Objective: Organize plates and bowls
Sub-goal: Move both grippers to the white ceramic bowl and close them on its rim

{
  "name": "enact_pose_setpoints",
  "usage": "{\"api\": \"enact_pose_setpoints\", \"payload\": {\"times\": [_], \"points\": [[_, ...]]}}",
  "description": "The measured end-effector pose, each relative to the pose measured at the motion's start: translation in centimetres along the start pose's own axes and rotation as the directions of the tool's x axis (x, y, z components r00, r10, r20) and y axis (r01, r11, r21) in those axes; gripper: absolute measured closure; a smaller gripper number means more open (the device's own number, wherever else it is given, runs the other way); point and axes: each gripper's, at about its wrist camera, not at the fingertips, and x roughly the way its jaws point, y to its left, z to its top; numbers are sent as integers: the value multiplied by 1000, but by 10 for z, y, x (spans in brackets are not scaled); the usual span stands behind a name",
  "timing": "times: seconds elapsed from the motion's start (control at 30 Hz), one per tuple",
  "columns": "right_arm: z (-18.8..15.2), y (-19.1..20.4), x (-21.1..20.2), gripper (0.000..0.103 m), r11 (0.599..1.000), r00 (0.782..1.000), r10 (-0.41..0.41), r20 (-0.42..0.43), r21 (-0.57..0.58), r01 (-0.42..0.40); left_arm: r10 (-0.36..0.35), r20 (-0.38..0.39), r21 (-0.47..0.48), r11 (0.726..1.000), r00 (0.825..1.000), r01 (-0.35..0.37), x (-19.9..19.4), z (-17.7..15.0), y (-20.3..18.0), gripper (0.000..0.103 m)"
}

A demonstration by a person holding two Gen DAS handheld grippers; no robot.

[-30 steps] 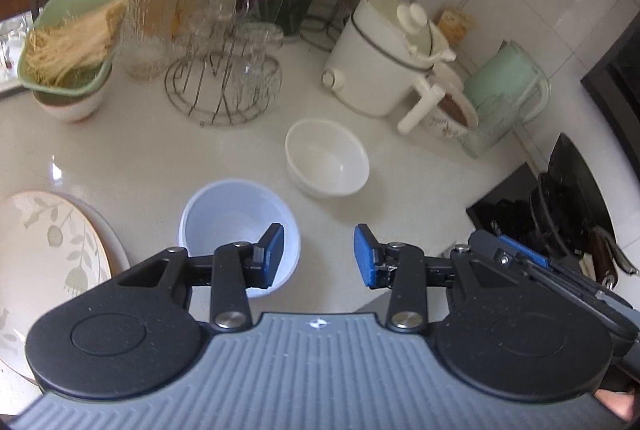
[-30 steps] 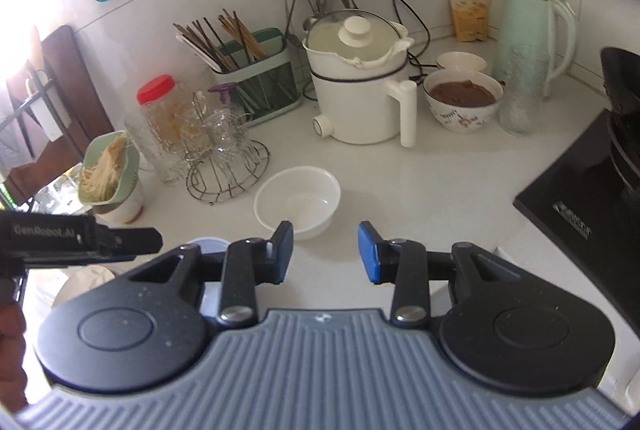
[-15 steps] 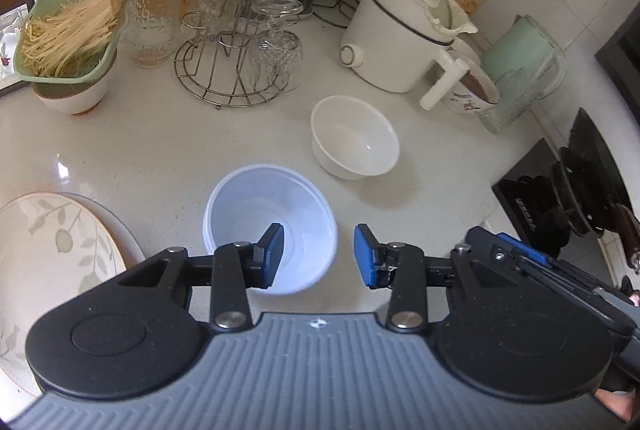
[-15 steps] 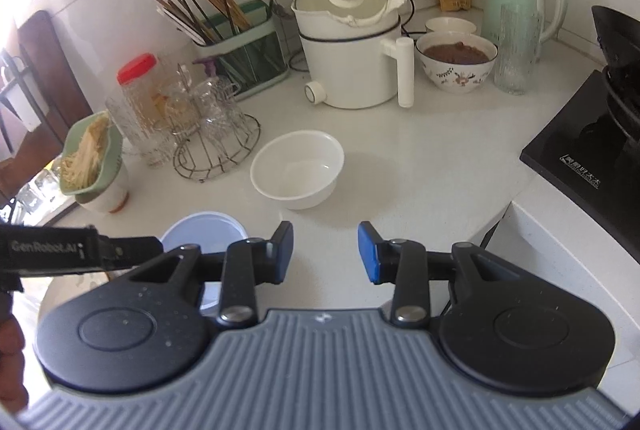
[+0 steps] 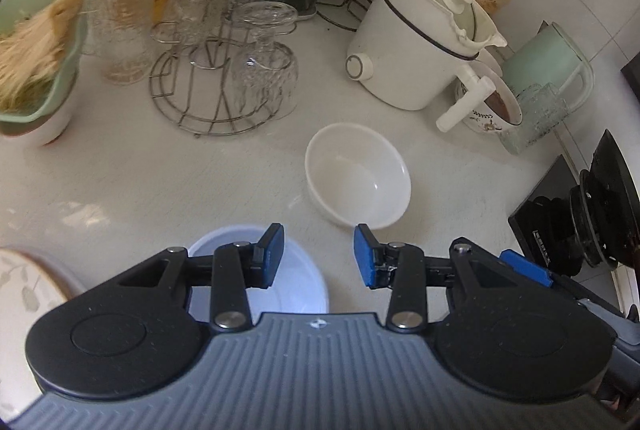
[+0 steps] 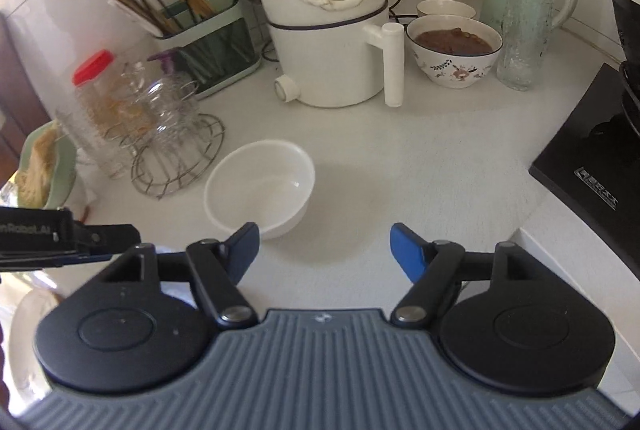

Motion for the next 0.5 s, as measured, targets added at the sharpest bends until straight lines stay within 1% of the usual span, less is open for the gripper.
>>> {"api": "enact_pose_setpoints", "payload": {"times": [0.1,0.2,0.27,0.33,0.43,0.5], "points": [[8,-6,12,29,1000,1000,2,-9,26,-2,5,-9,4,1000,1000,-5,15,11,-4,59],[15,-9,23,29,1000,1000,6,-19,27,-6,-11,-25,-3,1000,1000,11,28,21,-4,59],[21,-12,34,29,999,998,38,-44,26,-37,-5,-49,-13,1000,999,5,40,28,-2,59],[26,-16,46,30,998,996,64,-64,28,-63,-10,-71,-45,999,997,7,55,37,2,61],[31,-19,62,30,995,992,90,-85,38,-87,6,-72,-29,1000,997,-8,70,48,1,61],[34,-19,72,34,995,991,98,-91,36,-95,9,-86,-22,1000,996,-11,79,52,2,67]]}}
